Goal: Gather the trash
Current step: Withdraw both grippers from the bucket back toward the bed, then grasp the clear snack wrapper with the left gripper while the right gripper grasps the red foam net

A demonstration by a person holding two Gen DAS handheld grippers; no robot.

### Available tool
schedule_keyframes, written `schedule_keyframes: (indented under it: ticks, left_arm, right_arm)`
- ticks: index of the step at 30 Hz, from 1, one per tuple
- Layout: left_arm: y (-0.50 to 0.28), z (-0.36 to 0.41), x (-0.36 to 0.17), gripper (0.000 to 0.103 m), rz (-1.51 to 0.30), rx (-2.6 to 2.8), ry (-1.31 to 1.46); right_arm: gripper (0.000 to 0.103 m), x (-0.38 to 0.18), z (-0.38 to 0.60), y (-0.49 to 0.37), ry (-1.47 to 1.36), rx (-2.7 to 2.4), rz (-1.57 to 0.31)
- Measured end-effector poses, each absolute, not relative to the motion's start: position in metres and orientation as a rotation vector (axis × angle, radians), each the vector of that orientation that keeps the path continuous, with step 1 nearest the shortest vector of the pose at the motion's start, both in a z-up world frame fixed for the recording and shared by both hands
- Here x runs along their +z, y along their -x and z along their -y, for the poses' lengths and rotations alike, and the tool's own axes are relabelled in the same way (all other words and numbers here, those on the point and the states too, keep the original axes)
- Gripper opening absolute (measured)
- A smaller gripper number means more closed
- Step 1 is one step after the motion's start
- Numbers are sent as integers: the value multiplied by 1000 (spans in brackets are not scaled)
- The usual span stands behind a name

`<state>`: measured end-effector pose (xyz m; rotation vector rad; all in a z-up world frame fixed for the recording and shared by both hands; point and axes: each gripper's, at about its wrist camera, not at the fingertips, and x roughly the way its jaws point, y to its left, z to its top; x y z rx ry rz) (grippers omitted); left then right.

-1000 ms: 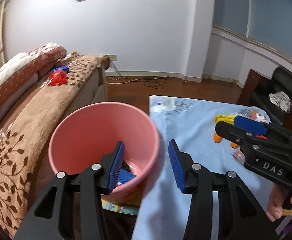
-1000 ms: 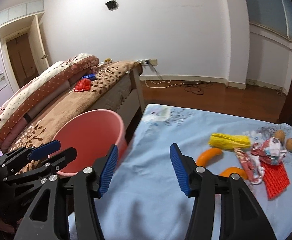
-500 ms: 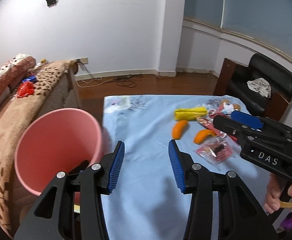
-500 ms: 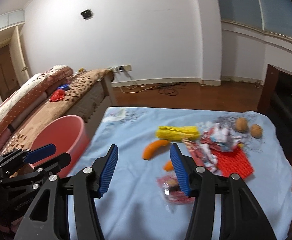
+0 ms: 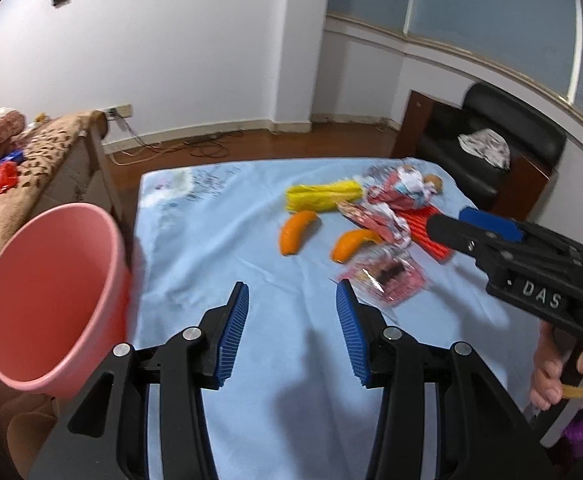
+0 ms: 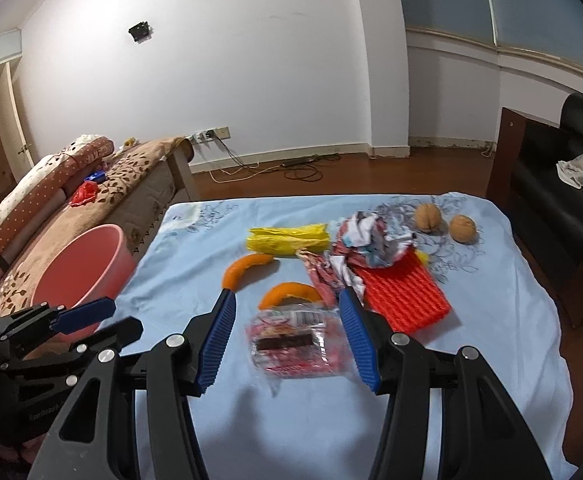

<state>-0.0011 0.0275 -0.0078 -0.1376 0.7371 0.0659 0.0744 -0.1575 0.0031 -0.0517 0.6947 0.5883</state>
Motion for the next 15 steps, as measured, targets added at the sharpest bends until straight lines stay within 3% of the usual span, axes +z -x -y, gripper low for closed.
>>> schedule_keyframes:
  ticks: [15]
  left_arm:
    - [-8, -17, -27, 46, -794, -12, 153]
  right_arm:
    - [53, -12, 196, -87, 6, 501, -734]
